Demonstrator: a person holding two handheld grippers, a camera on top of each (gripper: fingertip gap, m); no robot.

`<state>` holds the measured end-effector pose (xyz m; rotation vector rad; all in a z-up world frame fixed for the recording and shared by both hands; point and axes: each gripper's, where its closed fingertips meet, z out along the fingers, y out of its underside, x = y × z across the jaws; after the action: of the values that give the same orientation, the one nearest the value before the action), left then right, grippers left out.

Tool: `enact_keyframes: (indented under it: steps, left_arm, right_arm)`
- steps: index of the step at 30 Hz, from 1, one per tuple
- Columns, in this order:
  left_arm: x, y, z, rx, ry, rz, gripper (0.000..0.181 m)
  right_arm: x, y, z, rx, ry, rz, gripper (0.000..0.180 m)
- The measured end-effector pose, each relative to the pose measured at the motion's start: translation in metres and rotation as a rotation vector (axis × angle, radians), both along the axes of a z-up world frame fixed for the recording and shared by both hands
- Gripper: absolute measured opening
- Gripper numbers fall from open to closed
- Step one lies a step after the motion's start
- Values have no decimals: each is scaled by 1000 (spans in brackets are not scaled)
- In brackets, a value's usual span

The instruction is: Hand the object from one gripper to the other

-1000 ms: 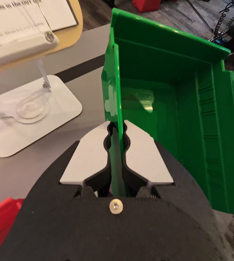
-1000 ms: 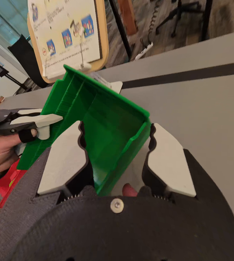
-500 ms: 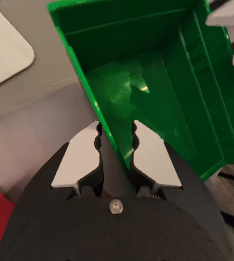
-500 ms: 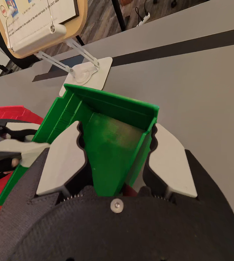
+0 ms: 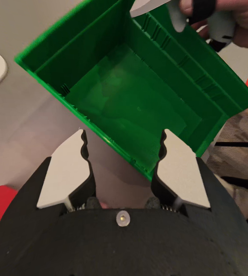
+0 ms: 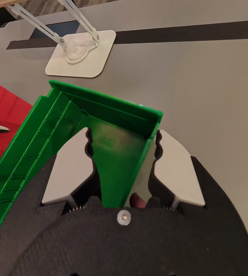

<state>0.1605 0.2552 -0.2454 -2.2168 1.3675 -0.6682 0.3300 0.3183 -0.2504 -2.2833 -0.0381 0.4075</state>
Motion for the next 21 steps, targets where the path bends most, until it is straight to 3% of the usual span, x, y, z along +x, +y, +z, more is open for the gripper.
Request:
enact_keyframes:
  steps: [5,10,16,21]
  left_arm:
    - [-53,12,68,231,-76,35,94]
    - [-182,76,109,451,-17,312,90]
    - [-309,108,57,322,72,547,82]
    - [-352,117,-8,255,251,585,85]
  right_arm:
    - [3,-3,1,-12,-60,13,82]
    - [1,-4,-3,-30,-88,26,82]
    - [-5,-2,-7,-37,-135,38,82]
    - [-9,0,-8,-32,-151,44,82]
